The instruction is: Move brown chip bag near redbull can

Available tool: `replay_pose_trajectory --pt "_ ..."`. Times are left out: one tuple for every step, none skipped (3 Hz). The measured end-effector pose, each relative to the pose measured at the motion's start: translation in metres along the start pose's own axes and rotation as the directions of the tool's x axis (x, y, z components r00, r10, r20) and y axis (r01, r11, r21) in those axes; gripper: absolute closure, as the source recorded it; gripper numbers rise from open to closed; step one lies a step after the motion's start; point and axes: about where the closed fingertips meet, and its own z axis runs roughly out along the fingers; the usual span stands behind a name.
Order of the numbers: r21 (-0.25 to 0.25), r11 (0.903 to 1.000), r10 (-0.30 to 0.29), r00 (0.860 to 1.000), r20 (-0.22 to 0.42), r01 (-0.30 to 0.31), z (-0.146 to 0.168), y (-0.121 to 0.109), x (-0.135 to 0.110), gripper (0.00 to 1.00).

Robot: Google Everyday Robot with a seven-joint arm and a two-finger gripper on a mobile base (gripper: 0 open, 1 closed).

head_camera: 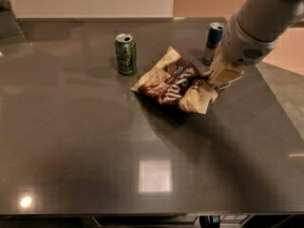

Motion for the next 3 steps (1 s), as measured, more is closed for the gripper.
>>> replay_pose_trajectory --pt "-0.001 0.9983 -0.058 0.998 0.014 0.058 0.003 -0.031 0.020 1.00" --pt "0.002 0.9974 -0.072 0.997 0.022 0.072 0.006 -0.055 0.039 1.00" --pt "0.007 0.9984 -0.056 0.998 0.026 0.056 0.008 -0.073 0.058 1.00"
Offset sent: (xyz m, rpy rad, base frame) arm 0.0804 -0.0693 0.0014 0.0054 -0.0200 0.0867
